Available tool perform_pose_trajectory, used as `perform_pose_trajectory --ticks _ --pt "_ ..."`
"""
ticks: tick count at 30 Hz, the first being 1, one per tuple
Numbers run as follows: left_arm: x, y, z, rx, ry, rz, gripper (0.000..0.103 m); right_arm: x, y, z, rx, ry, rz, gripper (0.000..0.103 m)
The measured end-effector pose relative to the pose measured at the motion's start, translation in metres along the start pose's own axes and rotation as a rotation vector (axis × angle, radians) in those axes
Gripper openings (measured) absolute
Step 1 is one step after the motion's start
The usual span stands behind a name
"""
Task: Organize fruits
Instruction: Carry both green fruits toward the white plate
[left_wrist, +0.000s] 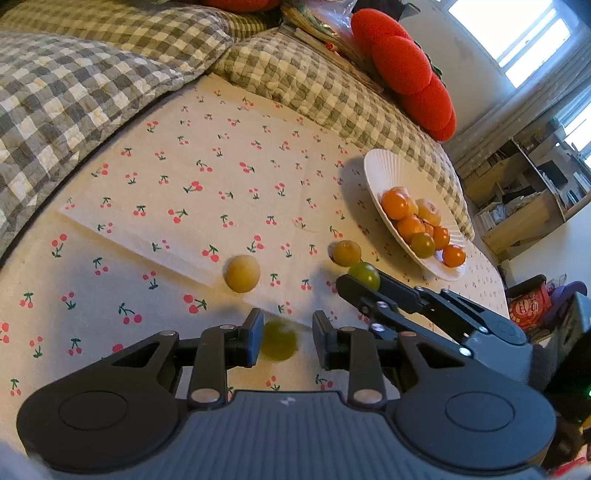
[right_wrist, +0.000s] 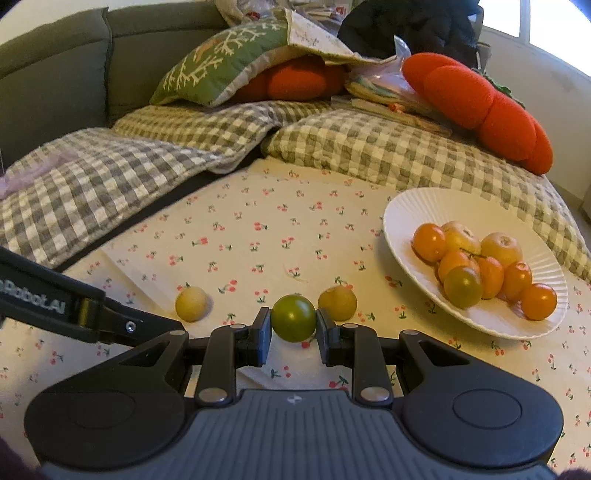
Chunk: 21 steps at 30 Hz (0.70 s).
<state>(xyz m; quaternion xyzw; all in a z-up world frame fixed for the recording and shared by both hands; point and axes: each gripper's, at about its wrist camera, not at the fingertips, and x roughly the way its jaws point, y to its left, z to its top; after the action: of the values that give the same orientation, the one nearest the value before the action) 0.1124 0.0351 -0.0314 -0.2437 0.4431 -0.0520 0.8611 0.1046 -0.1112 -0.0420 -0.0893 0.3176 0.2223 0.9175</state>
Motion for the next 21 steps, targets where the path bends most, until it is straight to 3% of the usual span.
perform_pose_trajectory --ticks 6,13,21 --pt "-0.006 -0.007 0.002 0.038 -0.036 0.008 0.018 -0.010 -0.004 0.007 0.021 -0.034 0.007 0.023" --pt "-0.006 0.003 0.006 -0.003 -0.033 0.016 0.018 0.008 -0.009 -0.005 0.052 0.026 0.018 0.023" --pt "-0.010 0.005 0.006 -0.016 -0.038 0.000 0.018 0.003 -0.007 -0.004 0.035 -0.008 0.017 0.023"
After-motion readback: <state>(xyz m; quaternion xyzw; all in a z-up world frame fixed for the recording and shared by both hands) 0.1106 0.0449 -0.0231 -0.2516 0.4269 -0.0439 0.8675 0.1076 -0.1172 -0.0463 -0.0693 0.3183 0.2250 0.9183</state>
